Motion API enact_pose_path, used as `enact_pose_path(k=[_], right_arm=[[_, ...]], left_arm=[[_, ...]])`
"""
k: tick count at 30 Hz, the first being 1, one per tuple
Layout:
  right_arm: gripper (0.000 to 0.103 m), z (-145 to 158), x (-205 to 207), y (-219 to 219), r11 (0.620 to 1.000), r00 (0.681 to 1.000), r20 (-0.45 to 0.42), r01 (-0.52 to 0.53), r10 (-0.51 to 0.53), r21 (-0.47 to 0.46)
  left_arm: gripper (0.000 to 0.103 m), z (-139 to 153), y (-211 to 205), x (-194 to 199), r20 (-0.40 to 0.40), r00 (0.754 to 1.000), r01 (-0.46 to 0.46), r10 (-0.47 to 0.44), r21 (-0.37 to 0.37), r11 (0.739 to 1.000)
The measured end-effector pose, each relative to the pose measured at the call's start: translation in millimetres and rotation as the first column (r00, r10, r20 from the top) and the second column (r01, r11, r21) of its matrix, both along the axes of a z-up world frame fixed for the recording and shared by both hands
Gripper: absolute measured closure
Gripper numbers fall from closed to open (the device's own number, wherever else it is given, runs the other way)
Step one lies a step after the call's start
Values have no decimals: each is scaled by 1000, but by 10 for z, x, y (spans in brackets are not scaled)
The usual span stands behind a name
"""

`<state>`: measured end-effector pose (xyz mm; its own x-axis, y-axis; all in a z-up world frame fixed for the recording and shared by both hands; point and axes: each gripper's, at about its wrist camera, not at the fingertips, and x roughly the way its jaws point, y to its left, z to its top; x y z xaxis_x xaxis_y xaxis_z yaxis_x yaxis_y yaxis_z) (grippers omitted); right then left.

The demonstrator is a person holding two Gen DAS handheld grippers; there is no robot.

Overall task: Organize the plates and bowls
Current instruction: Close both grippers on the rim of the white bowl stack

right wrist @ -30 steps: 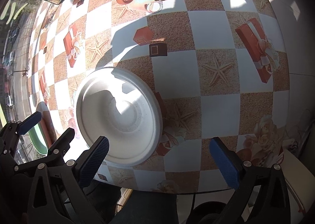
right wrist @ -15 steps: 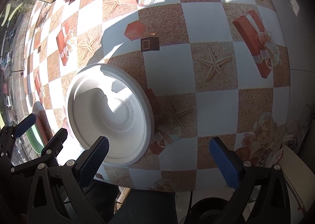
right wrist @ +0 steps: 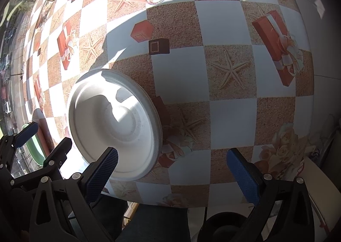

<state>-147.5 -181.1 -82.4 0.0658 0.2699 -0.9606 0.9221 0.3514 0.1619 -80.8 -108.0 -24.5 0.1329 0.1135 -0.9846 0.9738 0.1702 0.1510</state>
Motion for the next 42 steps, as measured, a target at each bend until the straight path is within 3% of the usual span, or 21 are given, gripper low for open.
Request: enact_pose_path(k=[16, 32, 35, 37, 39, 42], right_arm=[[0, -207, -93, -49, 1000, 997, -69, 17, -17, 0], [0, -477, 122, -6, 1000, 998, -62, -18, 16, -25], [17, -525, 182, -23, 1000, 998, -55, -20, 19, -19], [37, -552, 236, -11, 1000, 1000, -17, -8, 8, 6], [50, -572, 309, 23, 1000, 1000, 18, -4, 3, 30], [66, -596, 404, 61, 998, 999, 48, -15, 12, 55]], left_arm=[[22, -214, -115, 22, -30, 998, -58, 58, 0, 998], [22, -596, -161, 144, -106, 977, -188, 185, -12, 982], [21, -622, -196, 111, -114, 977, -181, 178, -20, 983], [21, -637, -233, 89, -122, 978, -174, 170, -16, 985], [23, -644, -245, 87, -130, 977, -171, 167, -15, 985], [36, -636, -278, 94, -177, 970, -172, 167, -16, 985]])
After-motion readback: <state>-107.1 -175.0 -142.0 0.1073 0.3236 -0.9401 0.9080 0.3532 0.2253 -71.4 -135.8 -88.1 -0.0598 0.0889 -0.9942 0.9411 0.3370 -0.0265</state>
